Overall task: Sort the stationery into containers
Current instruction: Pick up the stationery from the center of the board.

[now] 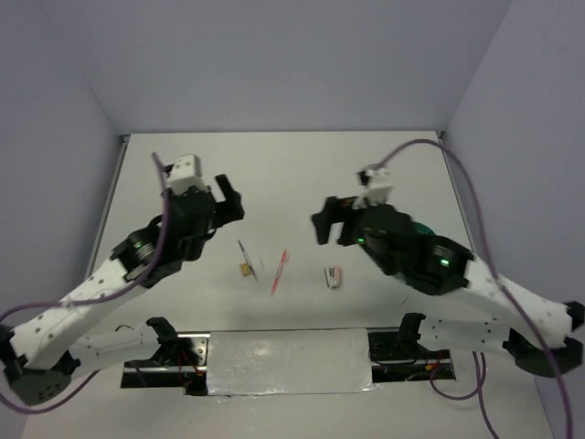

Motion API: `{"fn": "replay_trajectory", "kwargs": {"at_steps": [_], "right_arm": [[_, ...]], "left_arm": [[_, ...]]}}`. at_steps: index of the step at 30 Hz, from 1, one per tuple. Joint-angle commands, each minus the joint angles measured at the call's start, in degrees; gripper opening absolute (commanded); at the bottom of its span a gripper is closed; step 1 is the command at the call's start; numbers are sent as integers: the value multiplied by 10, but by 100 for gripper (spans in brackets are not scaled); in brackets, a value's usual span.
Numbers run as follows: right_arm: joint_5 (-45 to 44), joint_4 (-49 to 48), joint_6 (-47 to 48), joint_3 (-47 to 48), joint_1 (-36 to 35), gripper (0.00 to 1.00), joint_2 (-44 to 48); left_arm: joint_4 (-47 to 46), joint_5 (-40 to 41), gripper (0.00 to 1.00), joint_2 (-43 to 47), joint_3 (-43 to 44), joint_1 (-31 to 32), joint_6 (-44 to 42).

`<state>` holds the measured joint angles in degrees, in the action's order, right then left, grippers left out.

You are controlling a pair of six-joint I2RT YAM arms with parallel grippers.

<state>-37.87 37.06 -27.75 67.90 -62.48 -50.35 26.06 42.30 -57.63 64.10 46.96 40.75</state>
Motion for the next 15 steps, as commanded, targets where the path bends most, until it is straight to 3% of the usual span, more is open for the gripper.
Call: {"fn": "replay_trajectory", "kwargs": {"at_steps": [1, 6, 9, 12, 15], "right_arm": [[143, -127, 6, 3, -21, 90, -155], [126, -111, -14, 140, -90, 84, -438], [123, -103, -22, 231, -102, 81, -552], [122, -95, -36, 271, -102, 71, -623], [133, -90, -44, 289, -101, 68, -664]], "left_arm": [[189, 52, 99, 108, -1, -2, 87], [253, 28, 99, 225, 10, -3, -13], [221, 44, 99, 278, -20, -3, -78], [186, 47, 99, 351, -80, -2, -95], [189, 66, 99, 411, -108, -3, -68]]}}
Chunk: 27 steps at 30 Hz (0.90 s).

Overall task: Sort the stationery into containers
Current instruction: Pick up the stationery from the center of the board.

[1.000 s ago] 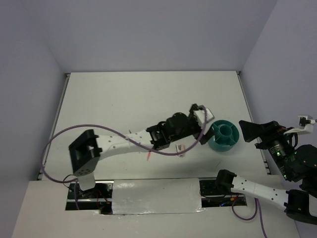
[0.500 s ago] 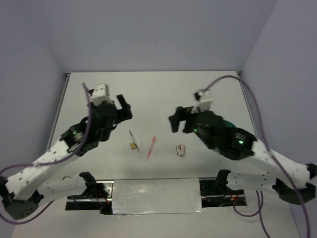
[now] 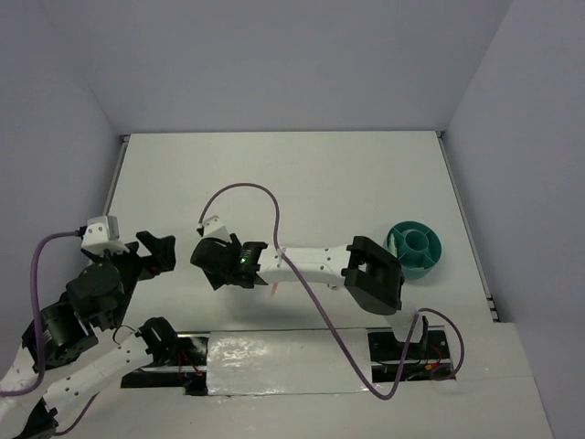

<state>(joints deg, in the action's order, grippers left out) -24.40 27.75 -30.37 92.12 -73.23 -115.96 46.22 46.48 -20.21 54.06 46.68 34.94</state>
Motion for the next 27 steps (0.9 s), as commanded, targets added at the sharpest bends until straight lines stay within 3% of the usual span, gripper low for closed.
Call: {"fn": "replay_trajectory", "kwargs": {"at_steps": [1, 12, 27], "right_arm": [[-2, 6, -19, 49, 7, 68, -15], [25, -30, -16, -20, 39, 63, -13], [36, -47, -22, -74, 48, 60, -3]], "left_arm": [[-11, 26, 99, 41, -8, 0, -9], [-40, -40, 99, -8, -19, 0, -52], [-50, -60, 99, -32, -22, 0, -65]]}}
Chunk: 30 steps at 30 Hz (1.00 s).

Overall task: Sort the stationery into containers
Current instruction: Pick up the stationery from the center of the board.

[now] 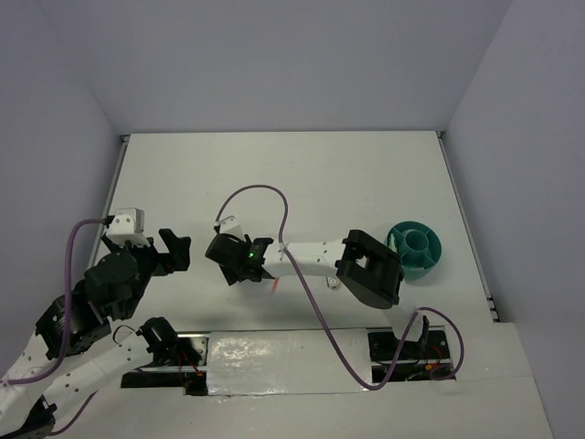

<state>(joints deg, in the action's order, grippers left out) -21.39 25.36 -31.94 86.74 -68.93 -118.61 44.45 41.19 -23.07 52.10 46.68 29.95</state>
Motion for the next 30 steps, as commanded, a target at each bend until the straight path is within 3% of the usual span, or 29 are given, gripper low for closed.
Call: {"fn": "replay_trajectory", "kwargs": {"at_steps": [1, 30], "right_arm": [[7, -29, -7, -27, 5, 60, 28], [-6, 0, -21, 1, 11, 53, -15]], "left_arm": [[-33, -8, 99, -3, -3, 0, -15], [-39, -17, 99, 6, -6, 0, -22]]}}
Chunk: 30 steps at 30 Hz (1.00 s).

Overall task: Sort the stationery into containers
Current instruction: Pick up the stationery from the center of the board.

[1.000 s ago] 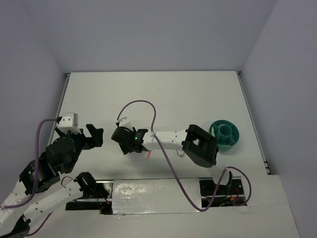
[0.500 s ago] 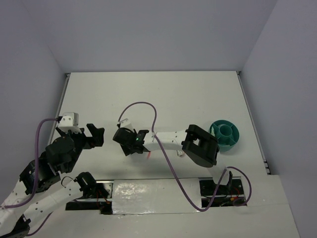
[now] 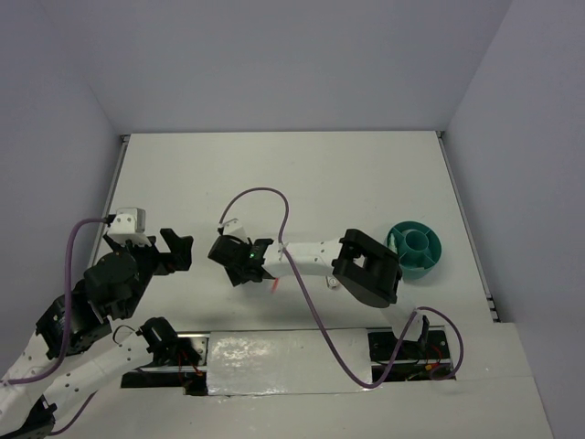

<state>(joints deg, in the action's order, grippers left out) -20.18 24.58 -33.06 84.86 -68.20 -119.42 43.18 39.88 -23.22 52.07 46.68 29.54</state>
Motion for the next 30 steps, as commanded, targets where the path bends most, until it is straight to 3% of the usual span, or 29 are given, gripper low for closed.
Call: {"fn": "replay_trajectory", "kwargs": {"at_steps": [1, 4, 16, 25, 30], "right_arm": [[-19, 10, -10, 21, 4, 53, -7], [-17, 8, -10, 20, 4, 52, -7], [22, -35, 11, 2, 3, 29, 12], [39, -160, 85, -120, -8, 19, 173], [53, -240, 163, -231, -18, 16, 310]], "left_arm": [[-26, -4, 99, 7, -6, 0, -18], [-27, -6, 99, 7, -6, 0, -18], [-26, -3, 99, 10, -6, 0, -16], [-21, -3, 99, 14, 4, 0, 7], [-52, -80, 99, 7, 7, 0, 83]]}}
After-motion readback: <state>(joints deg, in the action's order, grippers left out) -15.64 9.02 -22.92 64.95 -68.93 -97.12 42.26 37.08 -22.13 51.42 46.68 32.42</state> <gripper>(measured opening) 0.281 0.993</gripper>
